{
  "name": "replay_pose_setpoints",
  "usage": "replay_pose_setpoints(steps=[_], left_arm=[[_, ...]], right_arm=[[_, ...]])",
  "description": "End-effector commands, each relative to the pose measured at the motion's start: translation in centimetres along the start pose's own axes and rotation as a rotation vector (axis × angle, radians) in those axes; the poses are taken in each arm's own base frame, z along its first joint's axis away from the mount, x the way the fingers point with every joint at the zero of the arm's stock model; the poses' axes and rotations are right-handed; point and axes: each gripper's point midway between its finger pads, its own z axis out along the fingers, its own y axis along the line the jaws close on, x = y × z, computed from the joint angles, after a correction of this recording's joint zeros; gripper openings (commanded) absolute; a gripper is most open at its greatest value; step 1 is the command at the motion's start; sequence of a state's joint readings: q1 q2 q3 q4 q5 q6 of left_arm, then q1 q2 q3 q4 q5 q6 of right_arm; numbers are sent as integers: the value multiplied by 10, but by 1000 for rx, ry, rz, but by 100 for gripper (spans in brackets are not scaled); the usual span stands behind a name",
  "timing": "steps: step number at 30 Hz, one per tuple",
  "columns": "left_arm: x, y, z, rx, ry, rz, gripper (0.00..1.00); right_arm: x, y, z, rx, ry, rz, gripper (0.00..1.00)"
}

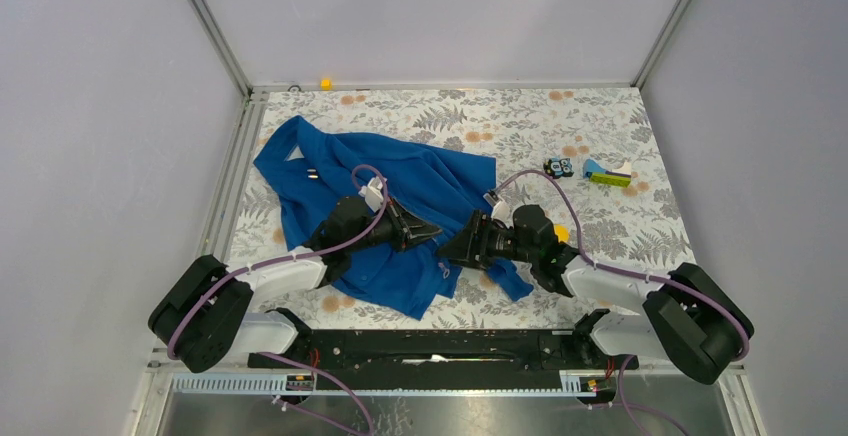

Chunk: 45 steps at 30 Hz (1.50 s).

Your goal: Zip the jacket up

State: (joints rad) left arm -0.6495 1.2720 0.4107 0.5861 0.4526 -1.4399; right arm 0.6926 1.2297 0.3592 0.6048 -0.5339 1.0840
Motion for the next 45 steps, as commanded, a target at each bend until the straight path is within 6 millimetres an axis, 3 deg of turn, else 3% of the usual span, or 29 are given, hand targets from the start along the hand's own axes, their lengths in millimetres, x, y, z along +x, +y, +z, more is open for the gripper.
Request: replay_pose_setpoints(steps=[1,19,21,25,30,34,39,42,45], left_arm=[[7,-33,-5,129,41,64,0],[8,-30,-6,84,53,180,3],[7,-28,-7,53,45,216,12],[3,-26,-17,6,9,302,40],[7,-23,-34,-18,0,396,67],[18,-7,-37,-58,46,362,68],[39,11,-24,-139,89,210,61],[41,17,-10,-162,93,95,49],[32,26,3,-213,48,-29,47]], right_arm=[[-14,25,2,-100,-42,-32,66],[-17,24,1,-84,-45,-59,1],[-19,22,-2,-70,-46,-64,0],[-36,16,-15,-64,-74,-45,0],[-47,25,-24,-114,-20,-27,0],[-64,11,-31,-73,-46,-8,0],[-89,1,-34,-34,-76,-36,0],[-98,0,-32,-18,-67,-67,0],[-106,-4,-34,5,-81,-86,0]])
